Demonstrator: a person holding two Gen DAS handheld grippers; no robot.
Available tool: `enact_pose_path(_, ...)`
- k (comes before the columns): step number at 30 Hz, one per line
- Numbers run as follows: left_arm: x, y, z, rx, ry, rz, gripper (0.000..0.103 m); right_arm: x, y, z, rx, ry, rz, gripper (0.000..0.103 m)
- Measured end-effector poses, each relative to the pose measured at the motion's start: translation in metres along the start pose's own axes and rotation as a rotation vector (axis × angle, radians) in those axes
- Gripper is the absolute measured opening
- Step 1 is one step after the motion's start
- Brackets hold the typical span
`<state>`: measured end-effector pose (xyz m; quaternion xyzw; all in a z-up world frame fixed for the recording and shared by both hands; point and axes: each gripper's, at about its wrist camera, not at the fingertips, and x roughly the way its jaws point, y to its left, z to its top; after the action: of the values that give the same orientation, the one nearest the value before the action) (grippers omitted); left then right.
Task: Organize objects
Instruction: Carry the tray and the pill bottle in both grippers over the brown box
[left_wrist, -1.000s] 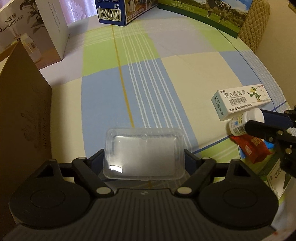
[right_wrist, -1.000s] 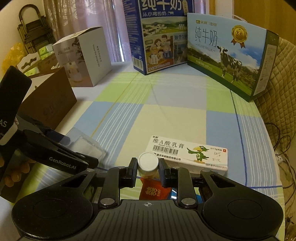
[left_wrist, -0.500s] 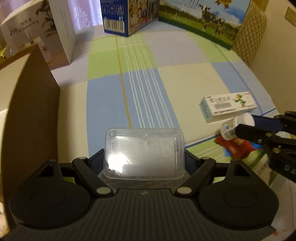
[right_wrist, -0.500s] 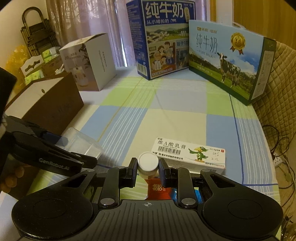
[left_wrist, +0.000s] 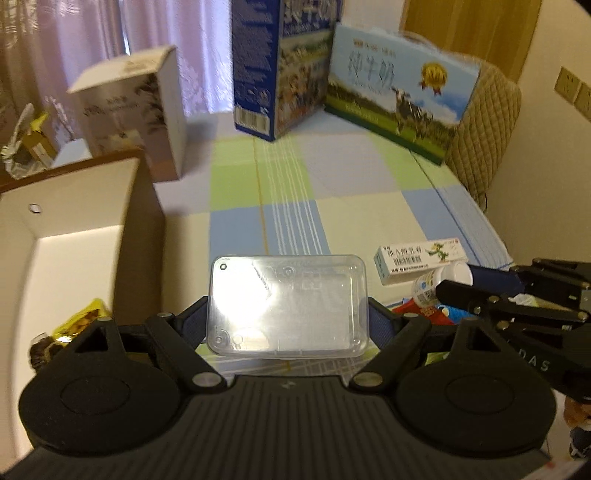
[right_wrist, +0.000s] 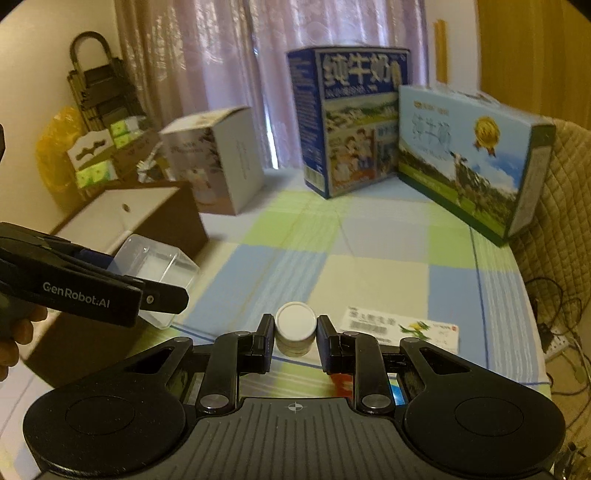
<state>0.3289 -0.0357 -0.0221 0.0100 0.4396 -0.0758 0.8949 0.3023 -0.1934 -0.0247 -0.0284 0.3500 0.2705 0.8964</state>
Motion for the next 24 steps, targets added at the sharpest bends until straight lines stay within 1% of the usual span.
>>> enact_pose_path(5,-0.031,0.016,-0.004,-0.042,-0.046,0.026,0.083,-0.009,0.026,0.010,-0.030,-0.029,0.052,0.021)
enact_pose_path(11,-0.066,0.046,-0.020,-0.092,-0.088,0.071,0.083,-0.019,0.068,0.017,-0.052,-0.048,0.141,0.021)
enact_pose_path(17,-0.096,0.083,-0.044,-0.131,-0.089,0.130,0.083,-0.023,0.121,0.016,-0.082,-0.044,0.243,0.021)
enact_pose_path(24,-0.124,0.132,-0.073,-0.184,-0.081,0.186,0.083,-0.012,0.176,0.010,-0.129,-0.011,0.316,0.021)
